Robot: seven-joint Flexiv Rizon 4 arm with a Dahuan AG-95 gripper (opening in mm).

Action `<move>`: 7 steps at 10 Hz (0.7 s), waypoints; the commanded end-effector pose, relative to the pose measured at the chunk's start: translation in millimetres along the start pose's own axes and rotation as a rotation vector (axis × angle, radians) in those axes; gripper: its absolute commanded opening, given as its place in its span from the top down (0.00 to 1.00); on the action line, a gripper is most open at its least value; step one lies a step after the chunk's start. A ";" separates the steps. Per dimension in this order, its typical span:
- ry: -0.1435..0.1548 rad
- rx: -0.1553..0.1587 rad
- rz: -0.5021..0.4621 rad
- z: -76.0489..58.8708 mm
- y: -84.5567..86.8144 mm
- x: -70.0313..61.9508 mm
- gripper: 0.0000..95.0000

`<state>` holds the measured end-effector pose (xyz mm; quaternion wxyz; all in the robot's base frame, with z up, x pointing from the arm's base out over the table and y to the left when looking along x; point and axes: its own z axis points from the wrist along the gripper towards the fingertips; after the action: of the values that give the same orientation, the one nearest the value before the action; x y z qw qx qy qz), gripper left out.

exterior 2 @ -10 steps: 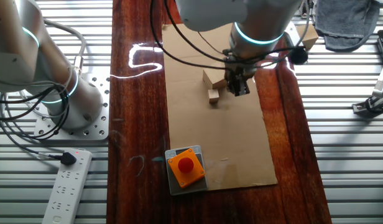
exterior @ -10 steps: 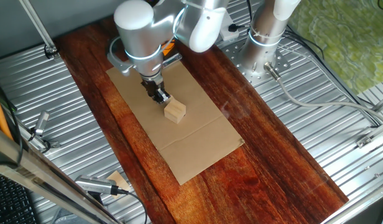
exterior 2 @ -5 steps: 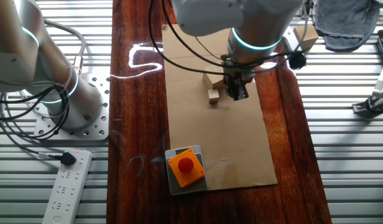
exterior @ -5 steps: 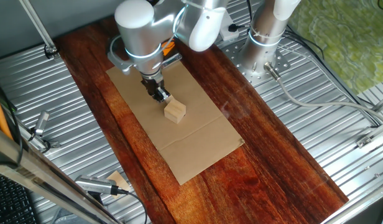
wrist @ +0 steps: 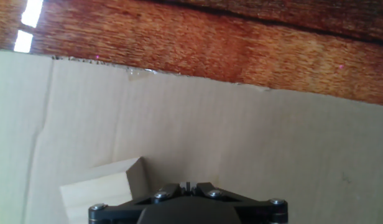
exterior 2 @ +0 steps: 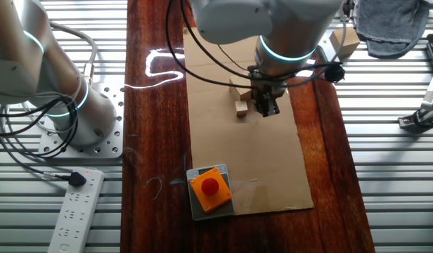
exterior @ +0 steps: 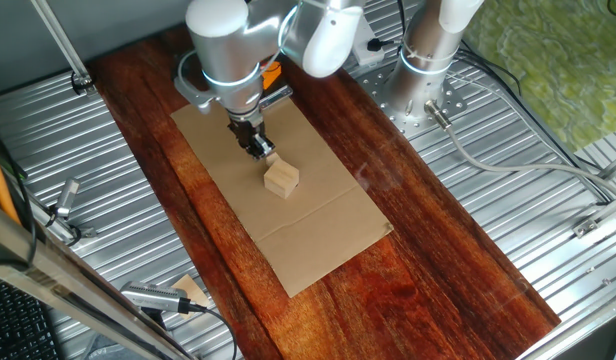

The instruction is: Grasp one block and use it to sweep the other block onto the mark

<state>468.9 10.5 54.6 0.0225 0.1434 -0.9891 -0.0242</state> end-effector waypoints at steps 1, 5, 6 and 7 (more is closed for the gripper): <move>0.000 0.003 -0.030 -5.6 -5.6 3.7 1.00; 0.019 0.004 -0.066 -28.0 -28.9 10.5 1.00; 0.019 0.004 -0.058 -29.5 -30.3 10.4 1.00; 0.017 0.002 -0.054 -30.6 -31.0 10.0 1.00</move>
<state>471.2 -23.7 83.3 0.0299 0.1697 -0.9848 -0.0224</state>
